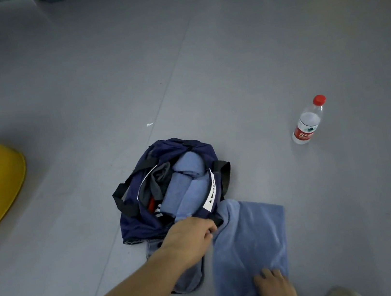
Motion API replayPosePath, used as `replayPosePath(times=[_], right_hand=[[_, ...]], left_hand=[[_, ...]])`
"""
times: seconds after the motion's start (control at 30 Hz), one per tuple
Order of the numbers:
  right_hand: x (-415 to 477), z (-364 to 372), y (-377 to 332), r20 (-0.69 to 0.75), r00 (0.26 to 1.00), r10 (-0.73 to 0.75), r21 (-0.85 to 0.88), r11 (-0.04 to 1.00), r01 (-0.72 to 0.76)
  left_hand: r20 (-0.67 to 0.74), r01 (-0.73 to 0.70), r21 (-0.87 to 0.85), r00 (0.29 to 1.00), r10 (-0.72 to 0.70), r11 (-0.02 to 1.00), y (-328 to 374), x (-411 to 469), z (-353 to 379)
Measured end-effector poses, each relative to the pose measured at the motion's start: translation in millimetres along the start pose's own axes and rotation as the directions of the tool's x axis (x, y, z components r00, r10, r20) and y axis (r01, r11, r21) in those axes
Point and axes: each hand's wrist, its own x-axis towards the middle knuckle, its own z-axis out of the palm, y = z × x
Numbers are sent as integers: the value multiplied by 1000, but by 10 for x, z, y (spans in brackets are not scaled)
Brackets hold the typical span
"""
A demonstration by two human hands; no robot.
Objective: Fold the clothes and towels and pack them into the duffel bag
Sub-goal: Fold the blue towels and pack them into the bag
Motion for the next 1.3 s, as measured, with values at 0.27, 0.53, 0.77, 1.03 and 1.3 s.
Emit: replayPosePath(times=[0.27,0.53,0.77,1.03,1.3], right_hand=[[-21,-2157,-454,-266,962,-67,327,932,155],[-647,-3741,-512,-430,899,-85,446,846,294],[-953,-4187,-439,-555,831,-25,443,837,322],[-1037,-4099,-298,-536,843,-33,480,810,337],[-1163,-4061,-259,-518,851,-88,426,836,346]], left_hand=[[-92,-23,-85,996,15,996,205,92,-336],[-401,-212,-376,915,47,902,642,-161,-939],[-581,-330,-398,813,44,856,1114,-401,-1292],[-623,-313,-215,774,117,925,1242,-351,-1301],[-503,-355,-334,850,153,873,1206,-338,-1416]])
